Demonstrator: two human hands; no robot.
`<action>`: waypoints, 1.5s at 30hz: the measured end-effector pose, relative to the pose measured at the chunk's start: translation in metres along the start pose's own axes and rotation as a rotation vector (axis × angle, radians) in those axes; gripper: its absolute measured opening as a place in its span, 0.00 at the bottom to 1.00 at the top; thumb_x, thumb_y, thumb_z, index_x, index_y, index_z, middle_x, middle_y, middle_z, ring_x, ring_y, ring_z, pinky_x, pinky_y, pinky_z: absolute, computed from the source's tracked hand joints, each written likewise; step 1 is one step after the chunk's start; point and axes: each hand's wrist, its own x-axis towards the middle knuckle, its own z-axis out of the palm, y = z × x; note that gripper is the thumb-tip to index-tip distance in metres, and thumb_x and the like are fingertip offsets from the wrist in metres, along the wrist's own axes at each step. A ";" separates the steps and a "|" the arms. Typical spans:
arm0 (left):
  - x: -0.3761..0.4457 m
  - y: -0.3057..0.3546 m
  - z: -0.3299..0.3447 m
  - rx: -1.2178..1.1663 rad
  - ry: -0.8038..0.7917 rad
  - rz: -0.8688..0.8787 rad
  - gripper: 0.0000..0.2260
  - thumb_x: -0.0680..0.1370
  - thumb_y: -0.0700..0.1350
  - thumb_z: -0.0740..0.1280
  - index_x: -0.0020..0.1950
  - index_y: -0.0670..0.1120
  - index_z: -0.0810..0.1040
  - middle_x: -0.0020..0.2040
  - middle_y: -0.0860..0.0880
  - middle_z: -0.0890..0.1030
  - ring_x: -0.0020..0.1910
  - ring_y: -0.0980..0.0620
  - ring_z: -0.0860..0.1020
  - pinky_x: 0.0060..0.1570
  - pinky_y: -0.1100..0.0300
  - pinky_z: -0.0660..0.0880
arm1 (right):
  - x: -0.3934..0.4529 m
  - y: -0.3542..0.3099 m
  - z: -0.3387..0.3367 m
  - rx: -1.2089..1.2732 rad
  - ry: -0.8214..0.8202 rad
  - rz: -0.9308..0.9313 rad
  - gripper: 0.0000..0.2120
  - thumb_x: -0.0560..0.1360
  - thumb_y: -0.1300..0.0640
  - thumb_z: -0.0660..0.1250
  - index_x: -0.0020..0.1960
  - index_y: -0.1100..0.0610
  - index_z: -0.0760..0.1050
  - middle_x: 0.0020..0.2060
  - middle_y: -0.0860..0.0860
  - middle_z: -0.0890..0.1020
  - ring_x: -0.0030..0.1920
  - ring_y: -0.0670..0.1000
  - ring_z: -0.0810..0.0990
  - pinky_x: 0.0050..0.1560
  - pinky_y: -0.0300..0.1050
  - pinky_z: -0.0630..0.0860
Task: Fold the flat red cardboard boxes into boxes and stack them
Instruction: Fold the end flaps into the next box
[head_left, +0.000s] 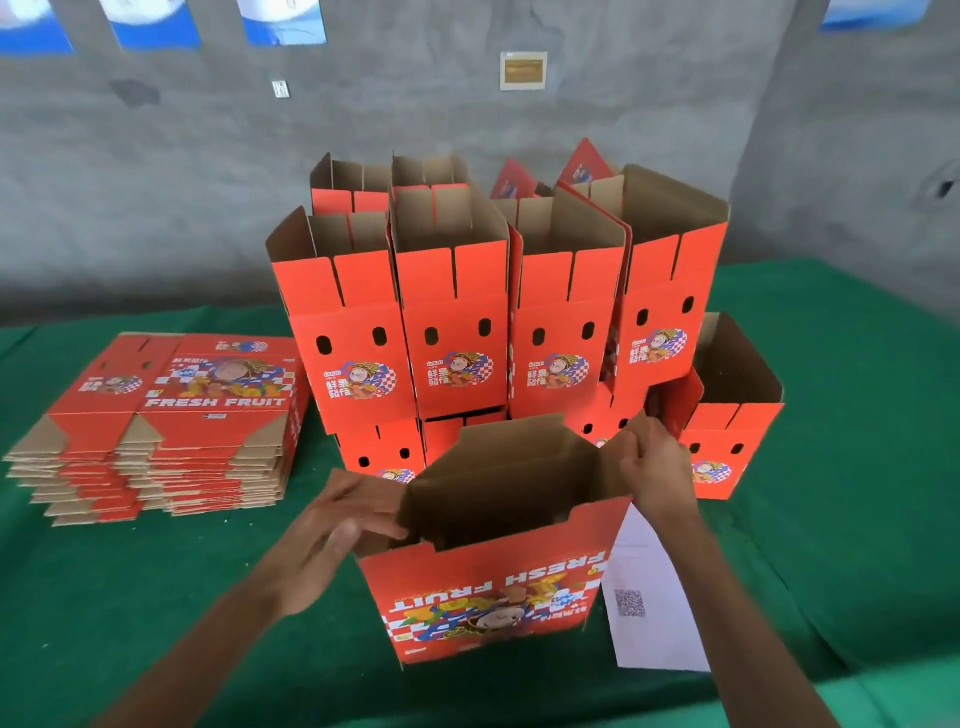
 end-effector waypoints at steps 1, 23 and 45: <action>-0.002 0.001 -0.001 -0.015 -0.035 -0.021 0.34 0.77 0.77 0.45 0.56 0.61 0.86 0.65 0.65 0.78 0.79 0.52 0.61 0.67 0.48 0.63 | 0.003 0.000 0.001 -0.004 0.008 0.014 0.06 0.81 0.64 0.60 0.53 0.66 0.74 0.42 0.62 0.79 0.40 0.62 0.77 0.40 0.47 0.68; 0.047 0.021 0.048 0.739 -0.081 -0.242 0.28 0.79 0.66 0.39 0.80 0.71 0.53 0.85 0.51 0.49 0.83 0.41 0.48 0.75 0.28 0.39 | -0.023 0.019 -0.013 0.736 -0.207 0.172 0.15 0.84 0.53 0.64 0.69 0.51 0.79 0.66 0.45 0.81 0.67 0.47 0.78 0.70 0.46 0.73; 0.056 0.042 0.080 0.208 0.262 0.165 0.35 0.80 0.36 0.69 0.83 0.55 0.58 0.84 0.56 0.51 0.78 0.67 0.58 0.57 0.61 0.81 | -0.010 -0.015 0.012 0.610 -0.364 0.001 0.14 0.77 0.47 0.74 0.47 0.57 0.75 0.39 0.51 0.81 0.36 0.46 0.79 0.38 0.38 0.76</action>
